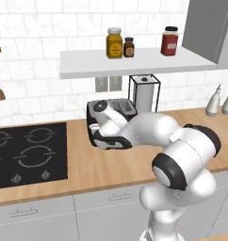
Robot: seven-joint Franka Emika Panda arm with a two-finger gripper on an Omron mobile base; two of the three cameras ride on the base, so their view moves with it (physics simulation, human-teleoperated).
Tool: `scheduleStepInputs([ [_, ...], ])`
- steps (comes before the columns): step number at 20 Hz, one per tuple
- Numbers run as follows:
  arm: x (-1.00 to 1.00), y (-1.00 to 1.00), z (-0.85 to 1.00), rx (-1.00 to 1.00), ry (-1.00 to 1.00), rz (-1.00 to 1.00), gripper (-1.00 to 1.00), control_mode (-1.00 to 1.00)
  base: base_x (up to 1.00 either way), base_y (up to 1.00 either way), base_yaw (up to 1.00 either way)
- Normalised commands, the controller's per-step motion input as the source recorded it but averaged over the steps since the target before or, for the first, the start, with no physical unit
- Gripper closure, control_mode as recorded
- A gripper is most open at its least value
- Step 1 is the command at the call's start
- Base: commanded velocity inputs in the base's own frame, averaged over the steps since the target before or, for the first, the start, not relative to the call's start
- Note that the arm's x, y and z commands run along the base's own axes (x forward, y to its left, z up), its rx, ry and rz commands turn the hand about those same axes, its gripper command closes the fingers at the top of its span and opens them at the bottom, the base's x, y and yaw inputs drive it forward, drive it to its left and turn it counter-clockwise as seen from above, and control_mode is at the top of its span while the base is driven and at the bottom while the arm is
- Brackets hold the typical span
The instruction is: Start the toaster. Once the lever pops up, take the bread to the plate on the dining counter.
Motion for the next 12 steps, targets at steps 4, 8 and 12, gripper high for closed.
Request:
scheduleStepInputs([
  [4, -0.36, 0.0, 0.92, 0.0, 0.01, 0.0, -1.0, -1.0, 0.0, 0.0, 0.0],
  [8, -0.35, 0.0, 1.0, 0.0, 0.02, 0.0, -1.0, -1.0, 0.0, 0.0, 0.0],
  [12, -0.19, 0.0, 0.82, 0.0, 0.0, 0.0, -1.0, -1.0, 0.0, 0.0, 0.0],
])
